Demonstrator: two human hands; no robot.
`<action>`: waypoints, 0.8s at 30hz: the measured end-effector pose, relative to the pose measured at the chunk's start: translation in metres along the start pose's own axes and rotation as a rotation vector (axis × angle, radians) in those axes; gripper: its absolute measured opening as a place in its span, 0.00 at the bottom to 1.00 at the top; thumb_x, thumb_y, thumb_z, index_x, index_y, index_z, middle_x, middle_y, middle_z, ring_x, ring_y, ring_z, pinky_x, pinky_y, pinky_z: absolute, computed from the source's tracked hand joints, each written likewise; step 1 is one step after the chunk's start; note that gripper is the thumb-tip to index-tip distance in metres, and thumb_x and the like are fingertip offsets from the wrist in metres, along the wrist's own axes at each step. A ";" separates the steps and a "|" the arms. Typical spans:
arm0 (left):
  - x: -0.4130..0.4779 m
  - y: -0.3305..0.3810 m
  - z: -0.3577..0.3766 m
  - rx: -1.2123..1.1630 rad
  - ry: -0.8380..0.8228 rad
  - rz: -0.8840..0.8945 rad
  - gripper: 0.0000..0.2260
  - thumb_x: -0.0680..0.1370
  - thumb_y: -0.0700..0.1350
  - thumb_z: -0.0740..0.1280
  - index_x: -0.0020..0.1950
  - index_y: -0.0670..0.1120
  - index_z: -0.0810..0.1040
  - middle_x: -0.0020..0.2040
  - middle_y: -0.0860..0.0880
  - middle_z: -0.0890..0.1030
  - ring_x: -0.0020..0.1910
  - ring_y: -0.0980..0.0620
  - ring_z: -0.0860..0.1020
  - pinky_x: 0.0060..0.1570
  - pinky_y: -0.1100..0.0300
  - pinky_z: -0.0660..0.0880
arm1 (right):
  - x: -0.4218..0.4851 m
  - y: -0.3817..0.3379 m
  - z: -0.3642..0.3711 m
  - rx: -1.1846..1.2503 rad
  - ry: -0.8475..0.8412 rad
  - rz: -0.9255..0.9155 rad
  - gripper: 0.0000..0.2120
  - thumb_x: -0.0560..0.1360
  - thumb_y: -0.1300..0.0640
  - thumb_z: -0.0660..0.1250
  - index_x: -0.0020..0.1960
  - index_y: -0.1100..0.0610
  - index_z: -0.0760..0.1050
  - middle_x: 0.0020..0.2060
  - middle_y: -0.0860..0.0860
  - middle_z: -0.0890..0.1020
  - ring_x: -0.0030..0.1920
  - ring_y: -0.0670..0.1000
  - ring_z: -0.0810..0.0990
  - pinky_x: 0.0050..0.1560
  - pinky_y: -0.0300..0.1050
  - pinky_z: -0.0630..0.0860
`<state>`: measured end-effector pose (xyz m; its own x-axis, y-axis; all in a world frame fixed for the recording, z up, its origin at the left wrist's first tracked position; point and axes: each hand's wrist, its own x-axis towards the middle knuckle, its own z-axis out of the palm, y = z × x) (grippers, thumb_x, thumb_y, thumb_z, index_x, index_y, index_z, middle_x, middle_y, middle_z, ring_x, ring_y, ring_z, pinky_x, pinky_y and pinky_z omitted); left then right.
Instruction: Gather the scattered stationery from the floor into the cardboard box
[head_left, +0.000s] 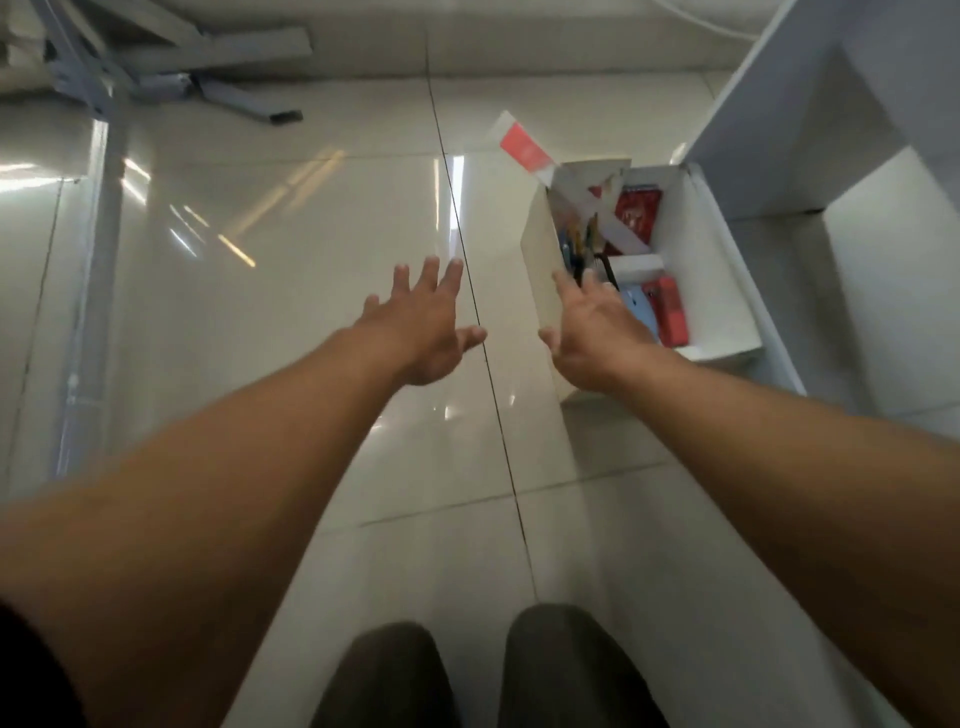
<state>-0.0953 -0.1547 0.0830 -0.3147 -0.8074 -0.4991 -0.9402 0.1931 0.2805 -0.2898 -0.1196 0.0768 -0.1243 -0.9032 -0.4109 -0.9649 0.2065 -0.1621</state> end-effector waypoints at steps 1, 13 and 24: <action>-0.008 0.004 0.002 0.003 -0.009 -0.001 0.38 0.83 0.62 0.57 0.83 0.52 0.37 0.84 0.49 0.39 0.82 0.41 0.39 0.78 0.36 0.49 | -0.007 0.003 -0.001 0.027 -0.051 0.054 0.38 0.83 0.49 0.62 0.83 0.51 0.42 0.82 0.58 0.48 0.81 0.63 0.48 0.78 0.63 0.56; -0.192 0.064 -0.028 -0.112 -0.036 -0.110 0.38 0.83 0.62 0.57 0.83 0.53 0.35 0.84 0.48 0.39 0.81 0.40 0.37 0.78 0.35 0.48 | -0.168 0.031 -0.074 0.023 -0.235 0.122 0.38 0.85 0.49 0.59 0.82 0.46 0.34 0.81 0.57 0.36 0.79 0.67 0.36 0.78 0.69 0.47; -0.300 0.106 -0.025 -0.030 0.138 -0.048 0.39 0.81 0.66 0.56 0.83 0.54 0.39 0.84 0.49 0.45 0.82 0.41 0.41 0.79 0.39 0.46 | -0.296 0.037 -0.084 -0.019 -0.082 0.002 0.32 0.86 0.47 0.54 0.83 0.48 0.39 0.82 0.55 0.41 0.81 0.65 0.41 0.78 0.62 0.41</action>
<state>-0.0976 0.0943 0.2834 -0.2463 -0.8846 -0.3959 -0.9489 0.1370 0.2842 -0.3079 0.1233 0.2677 -0.1075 -0.8687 -0.4835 -0.9689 0.2006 -0.1448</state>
